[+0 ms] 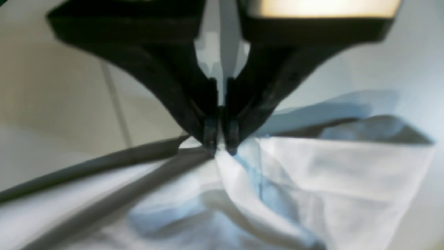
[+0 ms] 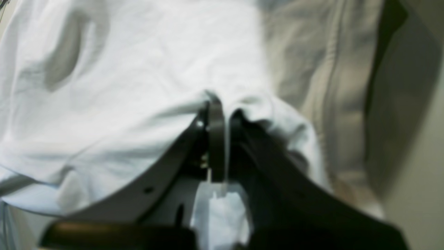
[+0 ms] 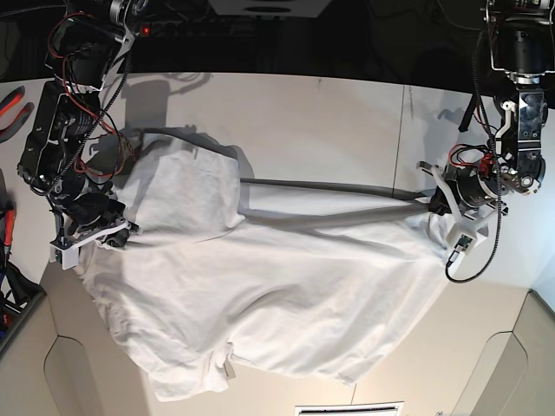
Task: Layout the t-shirt on the table in an organized manner, then fold the t-shirt properly
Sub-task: 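Pull the shirt taut with both grippers, spreading it across the table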
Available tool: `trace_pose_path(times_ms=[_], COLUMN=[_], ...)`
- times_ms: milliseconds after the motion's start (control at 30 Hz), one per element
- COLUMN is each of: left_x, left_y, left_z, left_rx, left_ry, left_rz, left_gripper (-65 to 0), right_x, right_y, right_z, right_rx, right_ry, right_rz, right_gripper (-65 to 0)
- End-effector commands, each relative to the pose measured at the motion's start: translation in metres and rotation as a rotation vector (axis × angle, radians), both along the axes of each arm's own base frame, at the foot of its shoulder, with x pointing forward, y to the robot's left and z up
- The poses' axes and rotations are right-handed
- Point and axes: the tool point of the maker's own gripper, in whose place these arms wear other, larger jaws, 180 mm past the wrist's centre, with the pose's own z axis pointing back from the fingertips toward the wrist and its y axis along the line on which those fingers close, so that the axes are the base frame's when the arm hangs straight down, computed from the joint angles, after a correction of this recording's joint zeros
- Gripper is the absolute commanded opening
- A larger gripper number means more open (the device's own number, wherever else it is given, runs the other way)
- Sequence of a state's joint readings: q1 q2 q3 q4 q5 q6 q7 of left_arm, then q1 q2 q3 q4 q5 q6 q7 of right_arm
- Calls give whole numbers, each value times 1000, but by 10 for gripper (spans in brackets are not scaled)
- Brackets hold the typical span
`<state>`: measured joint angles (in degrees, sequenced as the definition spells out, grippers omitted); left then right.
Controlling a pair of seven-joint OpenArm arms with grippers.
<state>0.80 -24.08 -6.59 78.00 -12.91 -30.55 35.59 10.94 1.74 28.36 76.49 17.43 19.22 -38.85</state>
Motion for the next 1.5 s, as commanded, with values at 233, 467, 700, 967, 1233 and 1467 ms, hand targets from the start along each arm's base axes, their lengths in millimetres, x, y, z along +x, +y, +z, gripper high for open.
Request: trace_pose_path(times_ms=[233, 467, 700, 967, 1233, 1467], left_x=[10, 12, 13, 15, 16, 16], left_y=[42, 35, 33, 36, 69, 85], left_z=[26, 28, 29, 31, 43, 51], left_rx=[103, 39, 29, 33, 87, 120], left_ry=[-38, -52, -54, -69, -96, -106], left_rz=[12, 22, 24, 36, 117, 135], left_gripper=[-650, -650, -650, -650, -650, -650], right_x=[10, 8, -3, -32, -54, -55], right_y=[-8, -10, -9, -20, -66, -77], right_z=[14, 7, -33, -85, -101, -99], right_rx=[-31, -56, -52, -125, -215, -234], right_ry=[-46, -28, 28, 174, 270, 274], right_rz=[-9, -9, -32, -72, -112, -118], right_gripper=[-650, -650, -650, -650, -650, -650])
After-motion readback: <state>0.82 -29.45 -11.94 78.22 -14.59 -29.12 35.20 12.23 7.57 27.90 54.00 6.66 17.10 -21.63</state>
